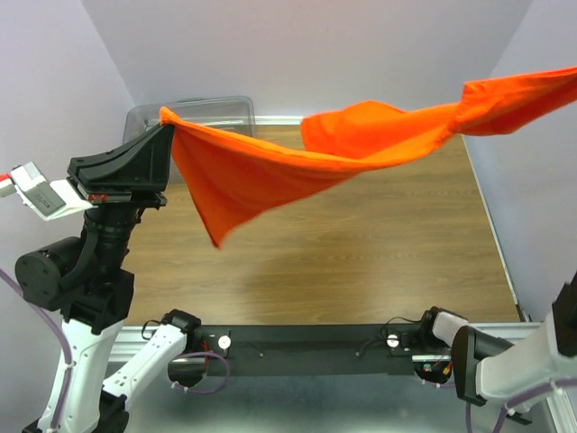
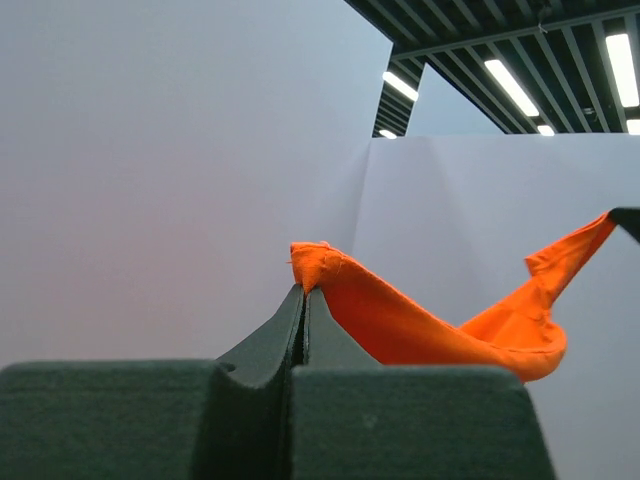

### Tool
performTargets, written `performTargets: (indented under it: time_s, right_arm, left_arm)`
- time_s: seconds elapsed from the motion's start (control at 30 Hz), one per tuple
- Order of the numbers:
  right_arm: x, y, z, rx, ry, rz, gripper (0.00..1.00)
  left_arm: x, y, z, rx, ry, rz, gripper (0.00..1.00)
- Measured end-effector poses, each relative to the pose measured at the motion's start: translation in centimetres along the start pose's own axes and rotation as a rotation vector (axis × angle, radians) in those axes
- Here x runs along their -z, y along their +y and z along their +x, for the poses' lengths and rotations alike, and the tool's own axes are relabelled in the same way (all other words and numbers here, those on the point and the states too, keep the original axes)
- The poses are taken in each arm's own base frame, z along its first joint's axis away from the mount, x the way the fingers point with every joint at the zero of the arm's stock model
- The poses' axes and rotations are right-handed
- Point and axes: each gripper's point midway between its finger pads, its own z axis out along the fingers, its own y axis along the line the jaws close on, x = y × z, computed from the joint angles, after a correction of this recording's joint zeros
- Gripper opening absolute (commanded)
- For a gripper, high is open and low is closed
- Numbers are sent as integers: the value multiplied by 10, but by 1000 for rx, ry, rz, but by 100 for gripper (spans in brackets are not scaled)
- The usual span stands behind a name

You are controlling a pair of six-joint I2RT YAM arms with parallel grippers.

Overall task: Fold and stack the t-shirts
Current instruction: Flatten the tshirt out

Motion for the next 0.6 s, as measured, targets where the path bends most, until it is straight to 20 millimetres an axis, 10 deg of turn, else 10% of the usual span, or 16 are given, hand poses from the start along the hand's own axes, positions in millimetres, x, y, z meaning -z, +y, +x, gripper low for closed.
performTargets:
  time_s: [0.17, 0.3, 0.43, 0.6]
  right_arm:
    - [19, -5, -40, 34, -100, 71, 1]
    - [14, -11, -29, 17, -81, 89, 1]
    - [-6, -17, 26, -24, 42, 82, 1]
    - [-28, -14, 166, -91, 308, 37, 1]
  left_arm:
    - [8, -9, -16, -15, -9, 6, 0]
    - [18, -15, -34, -40, -57, 5, 0]
    - [19, 5, -6, -40, -25, -41, 0]
    - [20, 68, 117, -1, 190, -164, 0]
